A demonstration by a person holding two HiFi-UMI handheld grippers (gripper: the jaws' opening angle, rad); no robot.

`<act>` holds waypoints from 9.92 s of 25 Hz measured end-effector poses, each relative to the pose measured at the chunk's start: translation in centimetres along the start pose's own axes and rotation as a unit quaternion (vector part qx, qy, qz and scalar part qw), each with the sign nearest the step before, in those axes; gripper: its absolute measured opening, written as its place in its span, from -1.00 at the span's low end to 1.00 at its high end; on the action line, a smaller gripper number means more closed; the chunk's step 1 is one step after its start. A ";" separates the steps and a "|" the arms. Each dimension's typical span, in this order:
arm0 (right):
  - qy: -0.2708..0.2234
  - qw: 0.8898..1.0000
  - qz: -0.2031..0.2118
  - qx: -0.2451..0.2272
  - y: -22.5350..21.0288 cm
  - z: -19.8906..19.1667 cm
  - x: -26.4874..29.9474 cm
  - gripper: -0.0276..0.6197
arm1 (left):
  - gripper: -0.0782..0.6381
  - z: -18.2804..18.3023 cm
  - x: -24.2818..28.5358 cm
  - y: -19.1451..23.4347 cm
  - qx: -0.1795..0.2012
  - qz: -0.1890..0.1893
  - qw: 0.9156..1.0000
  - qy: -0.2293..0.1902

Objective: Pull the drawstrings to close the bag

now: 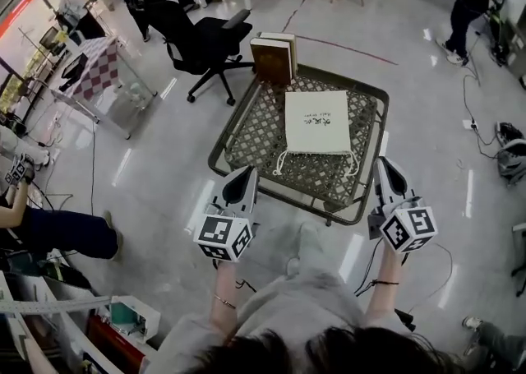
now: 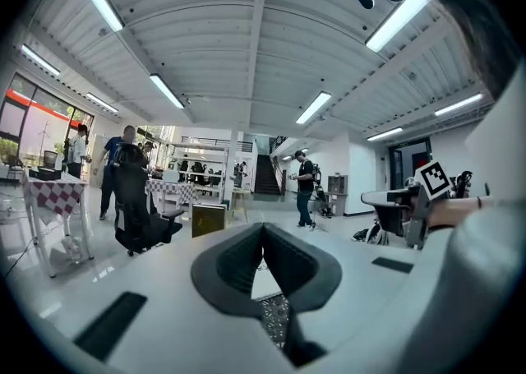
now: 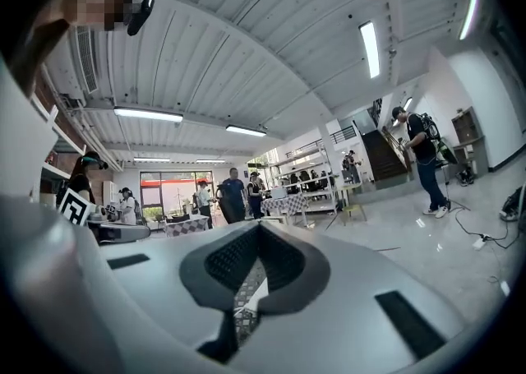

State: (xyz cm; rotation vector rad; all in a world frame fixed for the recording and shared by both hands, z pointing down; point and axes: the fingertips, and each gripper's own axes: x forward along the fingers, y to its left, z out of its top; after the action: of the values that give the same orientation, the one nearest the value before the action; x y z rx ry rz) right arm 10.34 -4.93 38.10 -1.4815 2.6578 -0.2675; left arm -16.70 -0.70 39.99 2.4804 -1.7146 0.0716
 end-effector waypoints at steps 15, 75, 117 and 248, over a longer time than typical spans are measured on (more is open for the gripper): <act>0.076 0.997 -0.003 0.020 -5.8 -3.8 8.0 -0.85 | -0.71 -4.4 10.0 2.2 -0.044 -0.024 0.994 0.097; 0.437 0.898 -0.035 0.037 -15.1 -29.5 13.3 -0.42 | -0.43 -27.1 20.2 6.5 -0.032 -0.094 0.906 0.412; 0.544 0.833 0.011 -0.099 -15.5 -33.6 13.2 -0.73 | -0.58 -32.1 21.3 5.1 0.074 -0.105 0.870 0.476; 0.183 0.927 -0.067 -0.319 -13.2 4.7 22.1 -0.85 | -0.70 7.7 26.2 9.5 0.225 0.030 0.966 0.125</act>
State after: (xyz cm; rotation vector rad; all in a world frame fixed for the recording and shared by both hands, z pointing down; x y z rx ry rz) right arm 10.46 -31.00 36.22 -1.9522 3.1255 0.4056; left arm -16.48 -29.37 35.96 2.5609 -1.8208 0.8294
